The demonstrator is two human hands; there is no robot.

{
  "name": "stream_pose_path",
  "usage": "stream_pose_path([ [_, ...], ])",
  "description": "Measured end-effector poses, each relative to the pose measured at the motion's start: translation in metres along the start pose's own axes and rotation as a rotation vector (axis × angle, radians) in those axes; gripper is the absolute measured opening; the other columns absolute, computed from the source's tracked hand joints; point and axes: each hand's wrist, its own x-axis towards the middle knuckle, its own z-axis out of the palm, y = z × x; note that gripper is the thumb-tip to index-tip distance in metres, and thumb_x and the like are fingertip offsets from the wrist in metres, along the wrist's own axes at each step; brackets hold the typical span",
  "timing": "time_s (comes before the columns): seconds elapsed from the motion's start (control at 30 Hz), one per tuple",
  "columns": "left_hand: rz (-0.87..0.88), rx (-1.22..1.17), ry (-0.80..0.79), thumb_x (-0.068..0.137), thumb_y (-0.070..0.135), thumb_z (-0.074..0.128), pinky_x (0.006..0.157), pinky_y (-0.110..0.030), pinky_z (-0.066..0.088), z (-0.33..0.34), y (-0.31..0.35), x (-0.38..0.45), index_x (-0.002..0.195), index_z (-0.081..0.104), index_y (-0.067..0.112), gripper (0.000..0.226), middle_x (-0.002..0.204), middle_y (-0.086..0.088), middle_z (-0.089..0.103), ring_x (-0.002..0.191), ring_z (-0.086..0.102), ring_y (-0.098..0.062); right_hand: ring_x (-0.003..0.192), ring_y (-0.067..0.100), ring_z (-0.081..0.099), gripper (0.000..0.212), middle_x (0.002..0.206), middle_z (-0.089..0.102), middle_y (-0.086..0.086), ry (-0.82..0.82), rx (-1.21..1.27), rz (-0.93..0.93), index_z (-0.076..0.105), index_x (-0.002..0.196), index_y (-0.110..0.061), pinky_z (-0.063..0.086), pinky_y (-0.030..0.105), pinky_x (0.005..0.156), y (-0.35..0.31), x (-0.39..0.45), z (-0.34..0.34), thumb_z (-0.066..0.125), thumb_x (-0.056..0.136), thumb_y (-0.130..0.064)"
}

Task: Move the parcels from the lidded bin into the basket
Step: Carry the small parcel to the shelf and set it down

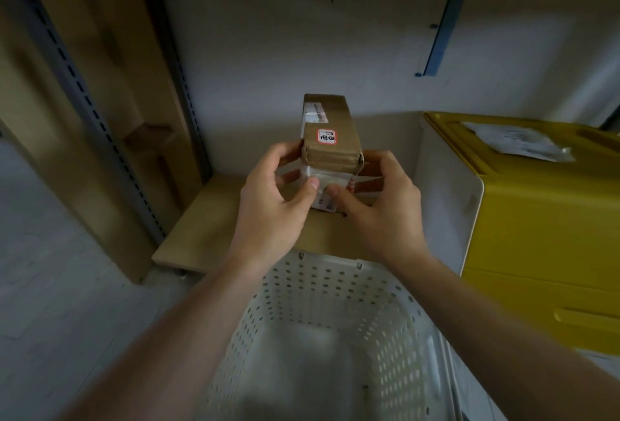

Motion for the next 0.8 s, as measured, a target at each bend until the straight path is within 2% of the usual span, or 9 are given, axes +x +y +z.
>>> stream_pose_path([
  [0.13,-0.026,0.011,0.002,0.093,0.017,0.071,0.101,-0.042,0.055,-0.002,-0.008,0.001,0.132,0.057,0.028,0.043,0.13,0.014,0.065,0.122,0.062,-0.007,0.093,-0.015,0.06,0.046,0.098,0.063,-0.026,-0.021,0.026,0.039,0.056,0.114,-0.031,0.045,0.001,0.073,-0.002,-0.001,0.003,0.086,0.079,-0.028],
  [0.33,-0.061,-0.007,-0.012,0.095,0.017,0.068,0.098,-0.042,0.057,0.002,-0.031,0.012,0.123,0.06,0.031,0.032,0.123,0.013,0.068,0.117,0.066,-0.009,0.088,-0.018,0.06,0.045,0.096,0.063,-0.024,-0.06,0.026,0.115,0.059,0.116,-0.028,0.044,-0.002,0.071,0.009,0.006,0.012,0.086,0.079,-0.025],
  [0.43,-0.113,-0.041,-0.016,0.096,0.031,0.065,0.095,-0.046,0.058,0.008,-0.046,0.021,0.117,0.062,0.032,0.021,0.118,0.011,0.07,0.111,0.069,-0.01,0.086,-0.014,0.06,0.047,0.096,0.063,-0.024,-0.08,0.029,0.172,0.058,0.119,-0.026,0.044,-0.002,0.071,0.02,0.011,0.019,0.085,0.081,-0.023],
  [0.5,-0.178,-0.087,0.013,0.096,0.039,0.062,0.094,-0.049,0.058,0.015,-0.058,0.03,0.111,0.063,0.031,0.018,0.113,0.009,0.071,0.108,0.069,-0.011,0.088,-0.01,0.062,0.048,0.097,0.064,-0.022,-0.093,0.038,0.216,0.056,0.119,-0.029,0.048,0.004,0.069,0.029,0.016,0.028,0.084,0.082,-0.021],
  [0.6,-0.288,-0.116,0.063,0.1,0.038,0.058,0.095,-0.051,0.057,0.026,-0.082,0.044,0.102,0.063,0.031,0.009,0.111,0.004,0.072,0.107,0.069,-0.014,0.086,-0.007,0.062,0.042,0.099,0.066,-0.018,-0.104,0.027,0.299,0.057,0.116,-0.029,0.047,0.009,0.066,0.049,0.028,0.046,0.082,0.085,-0.019],
  [0.67,-0.362,-0.104,0.077,0.101,0.038,0.056,0.094,-0.052,0.057,0.034,-0.102,0.054,0.099,0.062,0.031,0.009,0.109,0.001,0.072,0.105,0.07,-0.018,0.089,-0.002,0.064,0.038,0.106,0.069,-0.013,-0.107,-0.001,0.366,0.061,0.12,-0.024,0.048,0.011,0.072,0.066,0.034,0.061,0.079,0.087,-0.017],
  [0.73,-0.435,-0.098,0.063,0.101,0.038,0.056,0.093,-0.053,0.057,0.04,-0.124,0.06,0.098,0.063,0.031,0.01,0.107,0.0,0.073,0.102,0.071,-0.02,0.099,0.008,0.065,0.037,0.114,0.07,-0.006,-0.119,-0.055,0.404,0.061,0.12,-0.02,0.051,0.02,0.08,0.086,0.038,0.075,0.078,0.088,-0.015],
  [0.8,-0.508,-0.09,0.031,0.099,0.039,0.058,0.093,-0.053,0.057,0.046,-0.144,0.064,0.099,0.064,0.031,0.011,0.106,0.0,0.074,0.1,0.072,-0.021,0.098,0.009,0.063,0.035,0.116,0.069,-0.004,-0.152,-0.078,0.458,0.059,0.117,-0.018,0.048,0.017,0.075,0.106,0.039,0.085,0.078,0.088,-0.014],
])
